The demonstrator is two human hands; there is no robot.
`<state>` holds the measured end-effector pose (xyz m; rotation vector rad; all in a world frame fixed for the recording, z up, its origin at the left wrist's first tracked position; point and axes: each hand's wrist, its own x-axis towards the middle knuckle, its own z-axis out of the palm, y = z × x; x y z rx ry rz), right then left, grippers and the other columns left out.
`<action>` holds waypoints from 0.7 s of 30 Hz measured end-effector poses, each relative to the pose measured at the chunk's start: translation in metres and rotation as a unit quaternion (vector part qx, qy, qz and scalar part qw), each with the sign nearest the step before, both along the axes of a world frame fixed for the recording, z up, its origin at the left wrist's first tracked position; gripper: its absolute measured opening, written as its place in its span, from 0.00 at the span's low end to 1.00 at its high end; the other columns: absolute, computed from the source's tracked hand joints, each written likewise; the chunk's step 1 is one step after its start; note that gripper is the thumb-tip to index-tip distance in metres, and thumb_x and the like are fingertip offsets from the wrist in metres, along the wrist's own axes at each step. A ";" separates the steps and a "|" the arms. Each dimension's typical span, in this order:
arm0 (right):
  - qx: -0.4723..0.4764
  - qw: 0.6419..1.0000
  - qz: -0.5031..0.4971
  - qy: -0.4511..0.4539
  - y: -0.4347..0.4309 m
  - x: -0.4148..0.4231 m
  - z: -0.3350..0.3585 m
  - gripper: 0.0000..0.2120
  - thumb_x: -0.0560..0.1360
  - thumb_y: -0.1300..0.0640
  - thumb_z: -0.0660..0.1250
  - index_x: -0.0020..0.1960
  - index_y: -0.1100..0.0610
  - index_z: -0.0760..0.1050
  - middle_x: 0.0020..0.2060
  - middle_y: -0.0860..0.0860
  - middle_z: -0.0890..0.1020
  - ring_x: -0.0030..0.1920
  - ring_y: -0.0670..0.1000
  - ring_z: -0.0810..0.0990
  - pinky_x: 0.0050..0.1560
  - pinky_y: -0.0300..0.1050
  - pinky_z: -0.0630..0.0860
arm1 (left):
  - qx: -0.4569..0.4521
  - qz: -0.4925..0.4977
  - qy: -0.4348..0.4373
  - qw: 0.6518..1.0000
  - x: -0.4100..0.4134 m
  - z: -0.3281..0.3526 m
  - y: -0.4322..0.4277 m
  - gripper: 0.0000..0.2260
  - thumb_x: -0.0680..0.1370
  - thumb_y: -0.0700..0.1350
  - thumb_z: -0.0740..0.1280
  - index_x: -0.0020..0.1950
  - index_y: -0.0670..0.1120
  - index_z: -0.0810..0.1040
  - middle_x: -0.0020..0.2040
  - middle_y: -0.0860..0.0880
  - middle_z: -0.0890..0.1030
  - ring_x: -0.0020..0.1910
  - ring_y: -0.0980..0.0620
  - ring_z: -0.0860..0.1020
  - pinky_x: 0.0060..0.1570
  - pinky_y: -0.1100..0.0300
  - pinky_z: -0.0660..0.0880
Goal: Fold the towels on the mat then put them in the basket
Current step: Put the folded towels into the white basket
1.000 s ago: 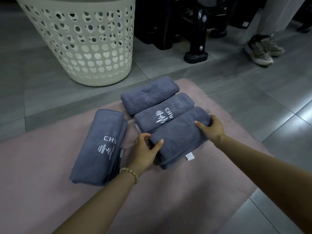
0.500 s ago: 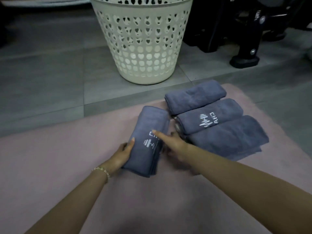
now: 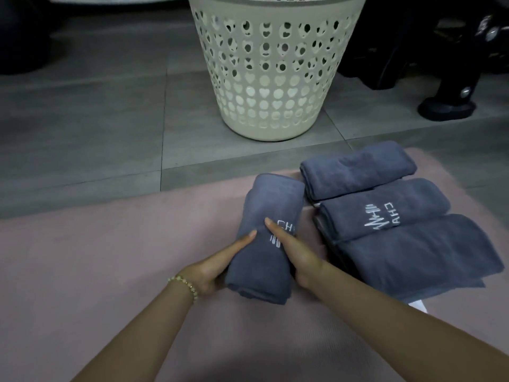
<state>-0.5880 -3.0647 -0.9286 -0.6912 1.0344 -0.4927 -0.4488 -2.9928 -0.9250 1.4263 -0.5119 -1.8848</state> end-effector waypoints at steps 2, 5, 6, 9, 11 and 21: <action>-0.028 0.999 0.022 0.002 -0.005 -0.003 0.021 0.17 0.73 0.52 0.71 0.57 0.61 0.79 0.49 0.57 0.85 0.48 0.55 0.84 0.45 0.43 0.81 | -0.034 -0.009 -0.009 0.999 0.002 0.018 -0.012 0.21 0.77 0.60 0.62 0.61 0.47 0.77 0.56 0.49 0.83 0.56 0.53 0.81 0.57 0.60 0.75; -0.087 0.993 0.079 0.011 -0.021 0.001 0.075 0.16 0.72 0.52 0.72 0.56 0.59 0.79 0.48 0.54 0.85 0.50 0.53 0.84 0.53 0.47 0.79 | -0.086 0.017 -0.038 0.995 0.013 0.061 -0.036 0.30 0.72 0.62 0.67 0.68 0.46 0.72 0.59 0.48 0.81 0.59 0.51 0.79 0.60 0.59 0.75; -0.101 0.990 0.098 0.006 -0.028 0.002 0.097 0.15 0.72 0.53 0.71 0.57 0.58 0.79 0.49 0.54 0.85 0.51 0.53 0.84 0.55 0.48 0.78 | -0.106 0.031 -0.044 0.993 0.019 0.080 -0.044 0.30 0.72 0.63 0.67 0.68 0.46 0.72 0.59 0.49 0.81 0.59 0.52 0.79 0.58 0.59 0.76; -0.141 0.976 0.168 -0.013 -0.048 0.006 0.173 0.16 0.74 0.53 0.69 0.59 0.57 0.78 0.52 0.53 0.84 0.54 0.52 0.83 0.59 0.47 0.77 | -0.145 0.055 -0.045 0.987 0.034 0.149 -0.059 0.28 0.73 0.64 0.60 0.66 0.48 0.74 0.59 0.49 0.81 0.59 0.52 0.79 0.60 0.57 0.73; -0.170 0.966 0.195 -0.020 -0.054 0.006 0.222 0.15 0.75 0.54 0.68 0.60 0.57 0.78 0.52 0.53 0.84 0.53 0.52 0.83 0.54 0.44 0.79 | -0.164 0.048 -0.038 0.985 0.034 0.193 -0.061 0.26 0.74 0.64 0.57 0.63 0.49 0.76 0.58 0.49 0.82 0.59 0.53 0.79 0.58 0.58 0.74; -0.085 0.984 0.154 -0.036 -0.059 0.004 0.367 0.25 0.70 0.46 0.69 0.62 0.58 0.77 0.53 0.56 0.84 0.51 0.53 0.83 0.50 0.45 0.79 | -0.132 -0.085 -0.079 0.984 0.038 0.338 -0.078 0.36 0.71 0.75 0.47 0.66 0.55 0.74 0.60 0.49 0.80 0.59 0.47 0.79 0.58 0.48 0.75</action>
